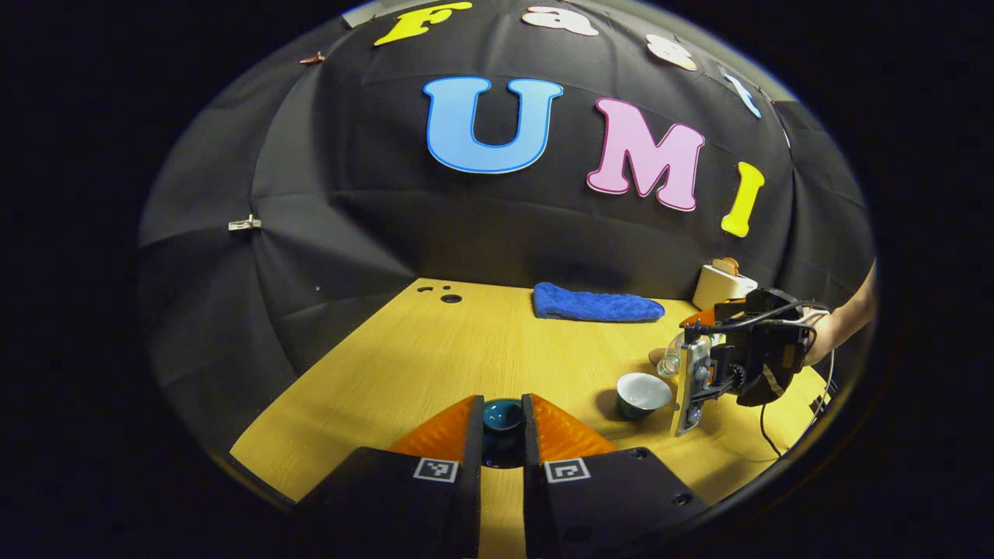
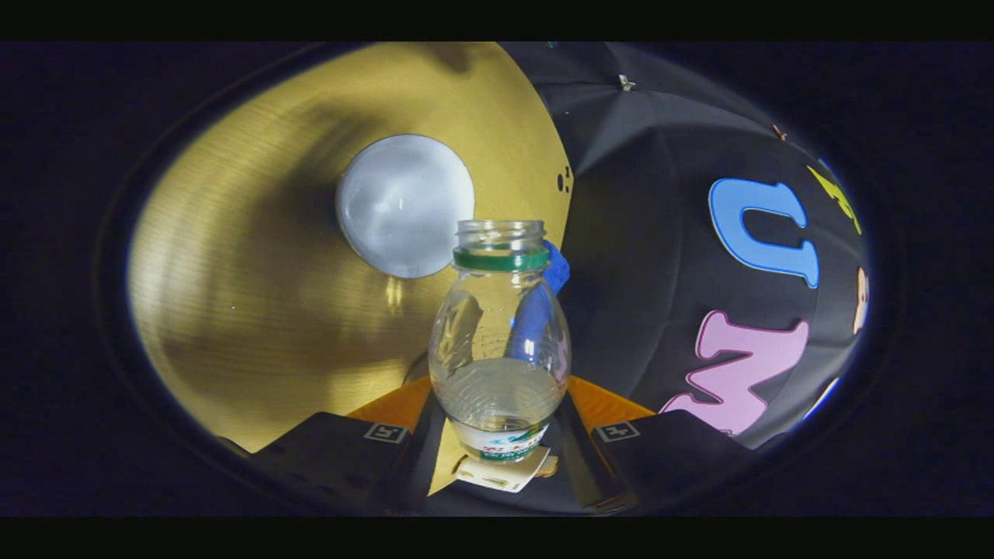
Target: Open the teacup lid with one hand, grasp the water bottle and pour water into the teacup with the other hand; after pouring, place the water bottle on the coaster and then close the teacup lid.
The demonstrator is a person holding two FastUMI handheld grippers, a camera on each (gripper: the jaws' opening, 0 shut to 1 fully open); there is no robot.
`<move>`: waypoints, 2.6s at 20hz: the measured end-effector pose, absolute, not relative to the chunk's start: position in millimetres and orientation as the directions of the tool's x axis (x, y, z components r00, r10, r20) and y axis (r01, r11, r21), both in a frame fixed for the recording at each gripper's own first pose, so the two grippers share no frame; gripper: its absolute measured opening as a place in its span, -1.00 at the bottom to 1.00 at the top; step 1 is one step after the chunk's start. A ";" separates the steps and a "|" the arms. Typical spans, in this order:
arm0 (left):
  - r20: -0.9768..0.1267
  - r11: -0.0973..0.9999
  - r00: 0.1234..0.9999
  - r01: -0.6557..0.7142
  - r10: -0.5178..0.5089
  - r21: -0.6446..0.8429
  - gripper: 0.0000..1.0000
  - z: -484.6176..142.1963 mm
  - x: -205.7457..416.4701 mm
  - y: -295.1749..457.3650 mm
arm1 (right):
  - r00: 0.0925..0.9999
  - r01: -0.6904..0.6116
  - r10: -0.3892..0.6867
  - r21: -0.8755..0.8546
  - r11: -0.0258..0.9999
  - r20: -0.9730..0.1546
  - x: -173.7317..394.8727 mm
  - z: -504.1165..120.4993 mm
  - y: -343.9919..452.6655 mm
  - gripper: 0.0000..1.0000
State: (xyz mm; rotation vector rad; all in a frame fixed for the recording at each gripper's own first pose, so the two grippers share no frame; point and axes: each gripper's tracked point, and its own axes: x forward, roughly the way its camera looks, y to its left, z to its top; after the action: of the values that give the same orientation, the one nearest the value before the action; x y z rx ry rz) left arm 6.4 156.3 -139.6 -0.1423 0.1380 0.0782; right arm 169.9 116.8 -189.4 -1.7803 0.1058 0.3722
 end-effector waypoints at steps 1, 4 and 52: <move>-0.143 0.987 0.987 -0.089 0.070 -0.137 -0.54 -139.6 6.0 157.9 | 0.943 -0.269 0.126 -0.928 -0.256 -0.308 170.6 -190.5 116.8 0.44; -0.142 0.988 0.987 -0.091 0.073 -0.126 -0.48 -139.9 5.6 159.6 | 0.941 -0.264 0.131 -0.917 -0.298 -0.313 171.2 -191.1 119.1 0.43; -0.161 0.980 0.980 -0.139 0.115 -0.144 -0.54 -146.9 -26.3 169.4 | 0.933 -0.114 0.178 -0.728 -0.676 -0.312 172.5 -172.0 146.6 0.43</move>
State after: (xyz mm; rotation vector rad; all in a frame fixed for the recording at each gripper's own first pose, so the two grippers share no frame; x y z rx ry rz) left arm -26.3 169.4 -146.9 -0.1555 0.1530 0.1285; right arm 172.5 146.6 -172.0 -2.2676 -0.0452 0.4596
